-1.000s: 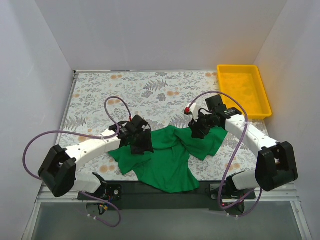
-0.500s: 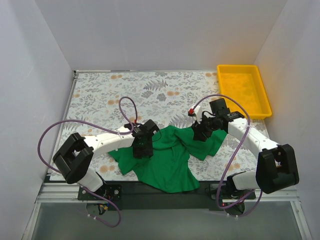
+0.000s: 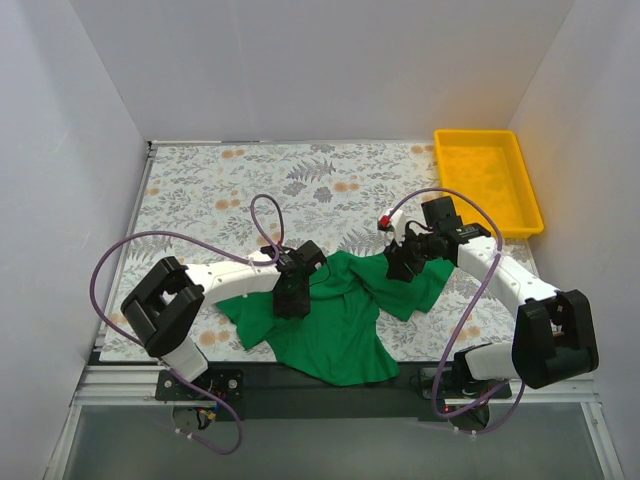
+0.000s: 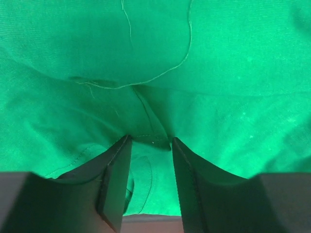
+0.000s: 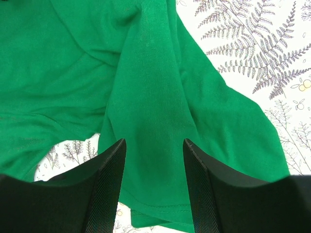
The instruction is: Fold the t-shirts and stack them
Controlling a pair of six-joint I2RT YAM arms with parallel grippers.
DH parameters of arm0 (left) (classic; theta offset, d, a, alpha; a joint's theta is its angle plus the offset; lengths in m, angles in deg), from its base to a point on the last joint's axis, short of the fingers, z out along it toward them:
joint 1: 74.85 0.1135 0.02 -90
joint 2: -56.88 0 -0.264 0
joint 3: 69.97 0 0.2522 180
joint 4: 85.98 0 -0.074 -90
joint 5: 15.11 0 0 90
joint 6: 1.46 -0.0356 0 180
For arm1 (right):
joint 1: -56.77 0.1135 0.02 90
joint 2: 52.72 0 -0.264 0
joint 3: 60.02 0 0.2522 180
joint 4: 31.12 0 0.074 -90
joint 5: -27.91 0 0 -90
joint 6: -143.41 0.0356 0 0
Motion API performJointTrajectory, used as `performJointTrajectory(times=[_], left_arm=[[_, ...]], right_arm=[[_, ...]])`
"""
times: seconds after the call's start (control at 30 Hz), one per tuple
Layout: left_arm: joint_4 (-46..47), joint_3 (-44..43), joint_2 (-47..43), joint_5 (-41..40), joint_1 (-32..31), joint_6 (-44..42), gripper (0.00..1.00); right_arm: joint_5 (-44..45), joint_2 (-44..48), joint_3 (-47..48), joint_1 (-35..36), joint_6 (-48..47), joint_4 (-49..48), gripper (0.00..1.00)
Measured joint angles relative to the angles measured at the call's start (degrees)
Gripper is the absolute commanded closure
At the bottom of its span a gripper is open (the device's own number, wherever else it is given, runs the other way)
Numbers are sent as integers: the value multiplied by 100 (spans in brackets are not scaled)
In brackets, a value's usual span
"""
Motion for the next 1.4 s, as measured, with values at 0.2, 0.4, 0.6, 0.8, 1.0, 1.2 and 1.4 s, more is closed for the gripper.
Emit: performJointTrajectory(times=[0.2, 0.4, 0.6, 0.8, 1.0, 1.2, 1.4], left_arm=[[-162, -155, 155, -192, -74, -26, 85], [-273, -315, 42, -310, -151, -39, 98], [-339, -485, -472, -374, -164, -59, 100], [-424, -494, -754, -487, -164, -57, 100], [-649, -551, -1285, -789, -120, -83, 100], [-675, -708, -1727, -938, 70, -186, 100], [-680, -706, -1727, -946, 105, -234, 100]], right_arm=[[-37, 2, -44, -9, 0, 0, 43], [-330, 44, -55, -9, -205, 81, 39], [-570, 254, -52, 48, -789, 579, 38], [-11, 435, -107, 192, -1025, 787, 36], [481, 890, -688, 533, -1158, 925, 36], [1016, 739, -1268, 1248, -1019, 901, 37], [1502, 444, -1307, 1569, -739, 560, 42]])
